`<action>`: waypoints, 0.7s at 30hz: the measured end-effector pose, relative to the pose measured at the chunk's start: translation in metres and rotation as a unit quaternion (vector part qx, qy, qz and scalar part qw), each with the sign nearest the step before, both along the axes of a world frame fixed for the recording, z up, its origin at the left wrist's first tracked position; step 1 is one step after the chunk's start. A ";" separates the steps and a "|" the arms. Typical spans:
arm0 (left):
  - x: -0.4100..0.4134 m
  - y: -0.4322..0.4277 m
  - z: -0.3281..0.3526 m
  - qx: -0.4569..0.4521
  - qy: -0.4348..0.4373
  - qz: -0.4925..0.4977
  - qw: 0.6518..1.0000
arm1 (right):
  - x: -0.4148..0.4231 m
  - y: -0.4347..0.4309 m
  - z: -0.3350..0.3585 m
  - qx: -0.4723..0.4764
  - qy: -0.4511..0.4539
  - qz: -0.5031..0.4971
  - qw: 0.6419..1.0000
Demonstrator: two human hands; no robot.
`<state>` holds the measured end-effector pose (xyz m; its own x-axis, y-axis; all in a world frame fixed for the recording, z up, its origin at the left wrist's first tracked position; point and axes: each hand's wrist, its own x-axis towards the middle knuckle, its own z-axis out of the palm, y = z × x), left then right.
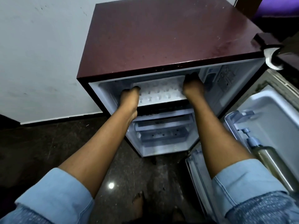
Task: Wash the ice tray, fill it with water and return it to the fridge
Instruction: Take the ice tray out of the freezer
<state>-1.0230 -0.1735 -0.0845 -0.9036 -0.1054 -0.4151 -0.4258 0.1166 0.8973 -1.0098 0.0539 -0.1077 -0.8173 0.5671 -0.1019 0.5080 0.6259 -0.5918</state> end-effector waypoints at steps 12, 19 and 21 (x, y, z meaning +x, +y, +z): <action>0.045 -0.036 0.015 -0.002 -0.049 0.003 0.999 | 0.095 -0.037 0.022 -0.260 0.113 -0.098 0.954; 0.067 -0.057 0.037 0.049 -0.096 -0.045 0.993 | 0.139 -0.050 0.011 -0.334 0.119 -0.154 0.922; 0.069 -0.062 0.036 0.040 -0.086 -0.074 0.993 | 0.148 -0.049 -0.001 -0.360 0.132 -0.174 0.907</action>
<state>-0.9536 -0.2352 -0.0489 -0.8220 0.0633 -0.5660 -0.5567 0.1205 0.8219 -0.8614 0.0050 -0.1085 -0.6514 0.6593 -0.3754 0.3814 -0.1431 -0.9132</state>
